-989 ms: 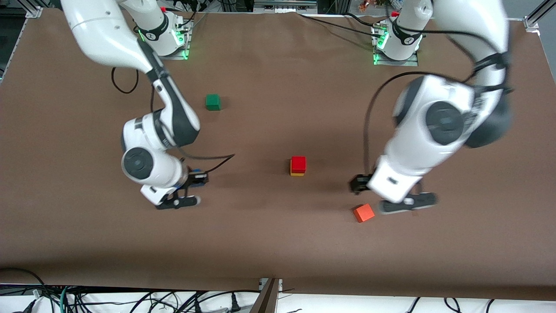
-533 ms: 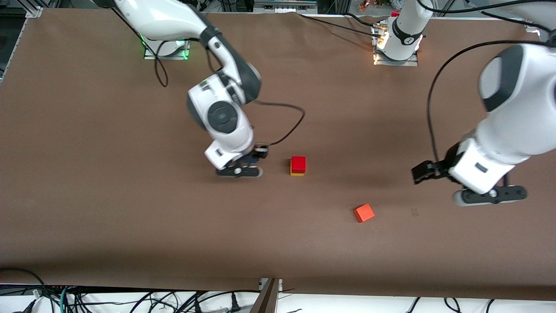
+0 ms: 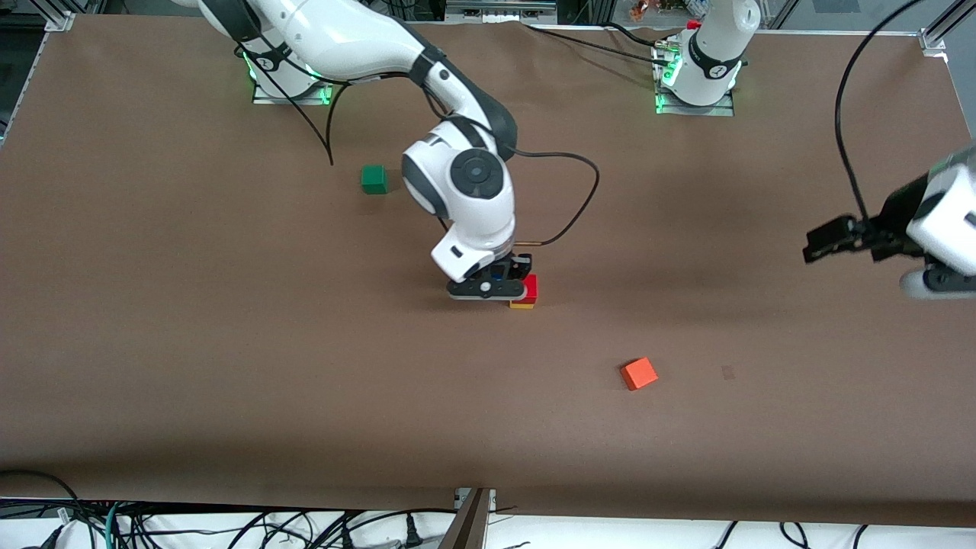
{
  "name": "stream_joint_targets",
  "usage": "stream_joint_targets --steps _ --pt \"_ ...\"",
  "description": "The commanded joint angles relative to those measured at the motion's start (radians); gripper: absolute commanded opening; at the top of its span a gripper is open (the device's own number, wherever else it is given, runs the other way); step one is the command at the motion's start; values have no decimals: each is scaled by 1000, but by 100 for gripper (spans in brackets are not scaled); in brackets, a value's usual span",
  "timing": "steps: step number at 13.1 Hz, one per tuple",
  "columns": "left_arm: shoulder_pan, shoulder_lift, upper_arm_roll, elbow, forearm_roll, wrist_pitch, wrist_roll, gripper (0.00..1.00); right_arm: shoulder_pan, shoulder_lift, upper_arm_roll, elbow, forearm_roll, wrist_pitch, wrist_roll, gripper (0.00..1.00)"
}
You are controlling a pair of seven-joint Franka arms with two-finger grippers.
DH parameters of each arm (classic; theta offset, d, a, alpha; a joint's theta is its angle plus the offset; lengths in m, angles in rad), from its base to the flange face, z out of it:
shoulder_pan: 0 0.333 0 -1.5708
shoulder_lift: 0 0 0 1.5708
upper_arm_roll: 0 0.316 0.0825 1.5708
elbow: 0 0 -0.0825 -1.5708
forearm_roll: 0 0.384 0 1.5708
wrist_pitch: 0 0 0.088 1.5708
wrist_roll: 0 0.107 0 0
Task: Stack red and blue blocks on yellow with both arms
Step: 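Move the blue cube over the red cube with the right gripper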
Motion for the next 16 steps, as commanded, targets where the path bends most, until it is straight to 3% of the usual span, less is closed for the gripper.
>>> stream_joint_targets --steps 1,3,9,16 --pt "27 -150 -3 -216 -6 20 25 100 25 38 -20 74 -16 12 29 8" --pt "49 -198 -3 -302 -8 46 25 100 30 39 -15 74 -16 44 42 8" --pt "47 -164 -10 -289 0 46 15 100 57 82 -18 79 -16 130 74 14" --pt "61 -140 -4 -270 -6 47 25 100 56 78 -18 77 -16 106 74 18"
